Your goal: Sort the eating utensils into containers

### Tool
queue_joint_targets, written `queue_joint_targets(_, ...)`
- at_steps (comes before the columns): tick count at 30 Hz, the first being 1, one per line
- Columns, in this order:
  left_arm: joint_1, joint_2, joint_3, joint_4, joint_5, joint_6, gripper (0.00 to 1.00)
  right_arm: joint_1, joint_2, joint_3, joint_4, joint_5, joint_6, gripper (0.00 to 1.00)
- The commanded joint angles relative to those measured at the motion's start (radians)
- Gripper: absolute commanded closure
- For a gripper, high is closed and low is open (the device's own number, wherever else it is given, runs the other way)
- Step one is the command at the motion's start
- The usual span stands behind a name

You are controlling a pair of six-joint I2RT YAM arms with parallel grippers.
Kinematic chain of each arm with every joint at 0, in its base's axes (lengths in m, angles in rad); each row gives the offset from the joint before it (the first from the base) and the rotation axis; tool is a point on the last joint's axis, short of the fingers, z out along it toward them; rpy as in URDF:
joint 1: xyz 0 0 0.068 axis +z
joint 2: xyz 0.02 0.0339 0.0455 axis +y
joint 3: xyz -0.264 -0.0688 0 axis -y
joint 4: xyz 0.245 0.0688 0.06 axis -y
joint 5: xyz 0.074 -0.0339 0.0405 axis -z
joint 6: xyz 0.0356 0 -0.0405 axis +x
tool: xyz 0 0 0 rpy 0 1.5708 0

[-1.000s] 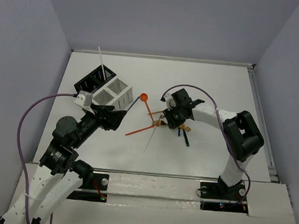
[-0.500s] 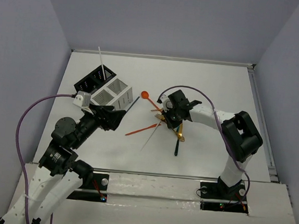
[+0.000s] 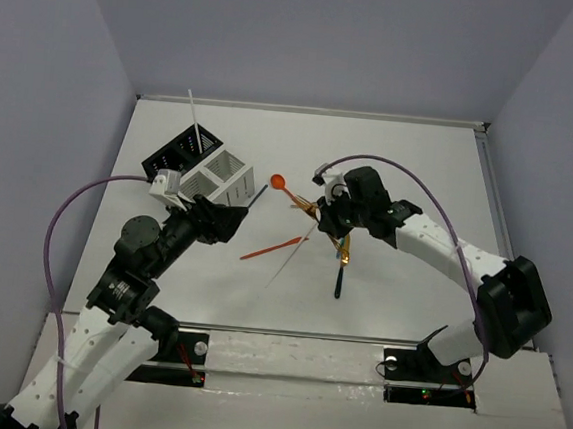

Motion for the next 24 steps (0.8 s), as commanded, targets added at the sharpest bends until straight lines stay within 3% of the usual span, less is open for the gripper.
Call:
queue_joint_targets(1, 0.002, 0.066, -0.050, 0.173, 0.060, -0.134, 0.19, 0.029, -0.119, -0.067, 0.183, -0.068, 0.096, 0.93)
queue_joint_targets(10, 0.002, 0.240, -0.185, 0.510, 0.103, -0.340, 0.25, 0.127, -0.270, -0.233, 0.506, 0.004, 0.256, 0.93)
queue_joint_targets(15, 0.002, 0.375, -0.174, 0.631, 0.166, -0.355, 0.25, 0.147, -0.287, -0.250, 0.532, -0.013, 0.264, 0.93)
queue_joint_targets(24, -0.052, 0.468, -0.145, 0.736, 0.154, -0.354, 0.25, 0.178, -0.261, -0.265, 0.564, -0.022, 0.270, 0.93)
